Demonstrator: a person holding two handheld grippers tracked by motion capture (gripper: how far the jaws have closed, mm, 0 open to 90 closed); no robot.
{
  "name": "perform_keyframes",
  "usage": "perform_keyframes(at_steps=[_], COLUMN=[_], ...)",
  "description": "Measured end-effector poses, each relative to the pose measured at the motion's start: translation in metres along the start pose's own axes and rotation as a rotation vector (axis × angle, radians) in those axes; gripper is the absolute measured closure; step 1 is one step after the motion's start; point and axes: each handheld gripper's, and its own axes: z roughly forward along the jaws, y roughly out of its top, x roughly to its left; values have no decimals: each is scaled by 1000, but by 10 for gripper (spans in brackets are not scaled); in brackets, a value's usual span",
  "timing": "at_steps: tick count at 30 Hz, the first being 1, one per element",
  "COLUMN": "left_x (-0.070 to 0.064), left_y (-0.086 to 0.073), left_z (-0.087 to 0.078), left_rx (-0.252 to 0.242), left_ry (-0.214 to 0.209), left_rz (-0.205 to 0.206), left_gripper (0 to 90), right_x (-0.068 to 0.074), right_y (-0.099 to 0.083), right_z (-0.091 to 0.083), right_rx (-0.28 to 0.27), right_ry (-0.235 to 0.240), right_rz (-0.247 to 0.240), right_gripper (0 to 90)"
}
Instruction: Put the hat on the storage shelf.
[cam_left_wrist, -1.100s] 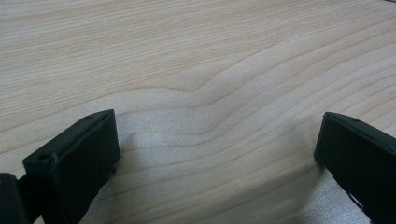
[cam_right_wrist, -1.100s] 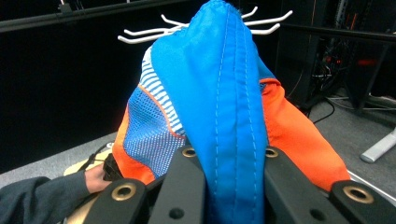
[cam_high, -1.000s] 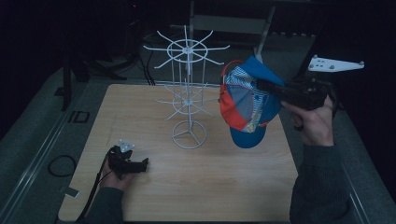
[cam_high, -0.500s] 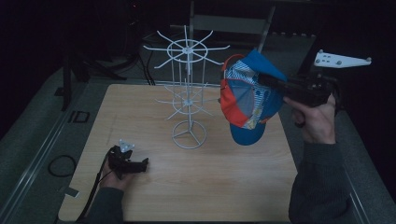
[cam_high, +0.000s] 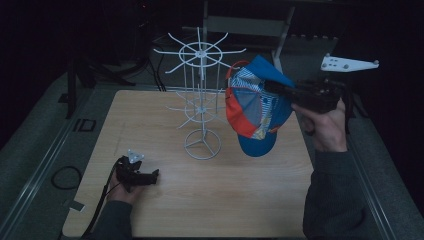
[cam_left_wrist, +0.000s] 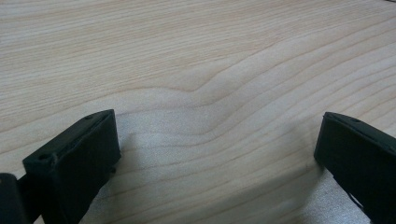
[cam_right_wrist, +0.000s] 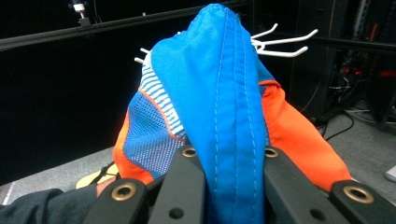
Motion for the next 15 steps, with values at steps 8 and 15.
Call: perform_keyframes(at_steps=[8, 15], left_x=[0, 0], left_y=[0, 0], left_z=[0, 0], left_rx=[1, 5], left_ry=[0, 0], left_rz=[1, 6], left_gripper=[2, 2], right_x=[-3, -9], right_y=[-9, -23], right_z=[22, 39], right_rx=[22, 84], right_ry=[21, -10], right_rz=[21, 38], right_gripper=[864, 836])
